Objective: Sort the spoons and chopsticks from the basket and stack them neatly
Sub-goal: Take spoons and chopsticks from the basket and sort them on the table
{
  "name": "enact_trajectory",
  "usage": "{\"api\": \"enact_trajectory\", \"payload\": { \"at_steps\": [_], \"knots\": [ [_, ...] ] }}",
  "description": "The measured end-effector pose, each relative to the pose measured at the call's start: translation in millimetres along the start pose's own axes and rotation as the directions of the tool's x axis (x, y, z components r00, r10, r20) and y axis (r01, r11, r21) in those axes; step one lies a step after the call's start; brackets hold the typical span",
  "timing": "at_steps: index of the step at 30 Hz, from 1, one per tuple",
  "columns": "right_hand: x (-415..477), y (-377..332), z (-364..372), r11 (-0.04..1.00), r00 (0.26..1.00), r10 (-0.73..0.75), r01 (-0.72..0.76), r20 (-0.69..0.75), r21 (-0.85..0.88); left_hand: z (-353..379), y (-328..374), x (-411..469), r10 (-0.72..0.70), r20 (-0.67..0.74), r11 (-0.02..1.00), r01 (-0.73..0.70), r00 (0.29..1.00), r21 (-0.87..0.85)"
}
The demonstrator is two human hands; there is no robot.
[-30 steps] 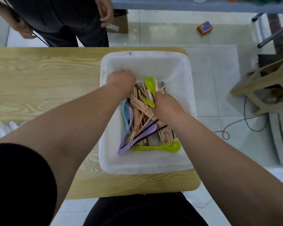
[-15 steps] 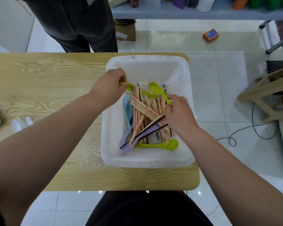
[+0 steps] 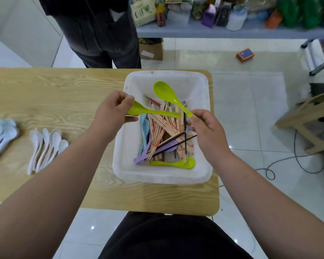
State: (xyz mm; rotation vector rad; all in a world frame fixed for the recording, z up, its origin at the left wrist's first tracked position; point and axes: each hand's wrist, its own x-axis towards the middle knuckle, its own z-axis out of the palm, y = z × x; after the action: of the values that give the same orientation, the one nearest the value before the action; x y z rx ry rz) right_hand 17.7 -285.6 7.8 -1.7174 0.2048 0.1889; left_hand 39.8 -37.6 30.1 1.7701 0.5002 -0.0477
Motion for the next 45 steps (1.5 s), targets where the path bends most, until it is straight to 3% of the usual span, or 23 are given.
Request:
{"api": "enact_trajectory", "payload": {
  "at_steps": [4,8,10,13,14,15,16,17,18,19,20,22,25,29,32,35,37,39,41,43,45],
  "knots": [
    [-8,4,-10,0.99,0.989,0.032,-0.012,0.144,-0.141,21,-13,-32,-0.126,0.115,0.977,0.143,0.985,-0.158],
    [-20,13,-19,0.982,0.921,0.185,-0.156,0.342,-0.109,46,-27,-46,-0.188,0.149,0.958,0.214,0.971,-0.189],
    [-25,19,-24,0.978,0.918,0.199,-0.166,0.343,-0.125,60,-28,-50,-0.195,0.156,0.948,0.226,0.968,-0.222],
    [-27,30,-34,0.974,0.952,0.211,-0.188,0.22,-0.124,80,-39,-52,-0.272,0.163,0.855,0.316,0.948,-0.411],
    [-26,33,-38,0.974,0.961,0.213,-0.194,0.178,-0.12,84,-53,-52,-0.284,0.143,0.888,0.316,0.948,-0.333],
    [-26,34,-42,0.973,0.966,0.212,-0.194,0.151,-0.124,86,-67,-51,-0.252,0.154,0.958,0.269,0.955,-0.099],
    [-25,35,-46,0.973,0.968,0.209,-0.191,0.14,-0.133,85,-81,-51,-0.197,0.252,0.956,0.129,0.947,0.262],
    [-25,35,-49,0.973,0.97,0.203,-0.183,0.138,-0.142,87,-92,-52,-0.192,0.396,0.816,-0.078,0.898,0.572],
    [-26,35,-51,0.974,0.972,0.192,-0.172,0.138,-0.145,90,-98,-54,-0.226,0.508,0.627,-0.275,0.832,0.729],
    [-27,34,-52,0.977,0.974,0.181,-0.161,0.138,-0.142,93,-101,-53,-0.266,0.574,0.488,-0.406,0.774,0.773],
    [-28,34,-53,0.978,0.975,0.174,-0.156,0.136,-0.138,97,-100,-52,-0.288,0.597,0.424,-0.46,0.749,0.78],
    [-29,35,-53,0.98,0.977,0.17,-0.154,0.128,-0.127,104,-93,-48,-0.314,0.603,0.334,-0.509,0.733,0.793],
    [-32,36,-52,0.98,0.977,0.176,-0.162,0.123,-0.12,111,-86,-41,-0.433,0.621,0.238,-0.582,0.653,0.778],
    [-36,37,-53,0.981,0.972,0.181,-0.168,0.148,-0.094,112,-77,-39,-0.482,0.644,0.21,-0.635,0.594,0.743],
    [-37,36,-53,0.982,0.972,0.186,-0.178,0.141,-0.066,106,-64,-39,-0.487,0.637,0.253,-0.601,0.598,0.758],
    [-39,36,-52,0.983,0.974,0.185,-0.184,0.134,-0.018,89,-49,-44,-0.458,0.626,0.515,-0.386,0.631,0.766],
    [-42,35,-49,0.983,0.975,0.171,-0.178,0.142,0.035,75,-42,-57,-0.422,0.608,0.769,-0.089,0.672,0.633],
    [-46,32,-44,0.977,0.975,0.163,-0.181,0.152,0.115,67,-39,-75,-0.39,0.58,0.918,0.251,0.715,0.309],
    [-50,29,-34,0.96,0.971,0.16,-0.194,0.175,0.2,65,-39,-94,-0.338,0.523,0.879,0.461,0.782,-0.122],
    [-55,28,-20,0.956,0.962,0.148,-0.198,0.228,0.216,64,-40,-107,-0.295,0.421,0.765,0.476,0.858,-0.434],
    [-60,26,-3,0.971,0.943,0.126,-0.181,0.307,0.156,60,-41,-117,-0.275,0.314,0.712,0.412,0.909,-0.568]
  ]
}}
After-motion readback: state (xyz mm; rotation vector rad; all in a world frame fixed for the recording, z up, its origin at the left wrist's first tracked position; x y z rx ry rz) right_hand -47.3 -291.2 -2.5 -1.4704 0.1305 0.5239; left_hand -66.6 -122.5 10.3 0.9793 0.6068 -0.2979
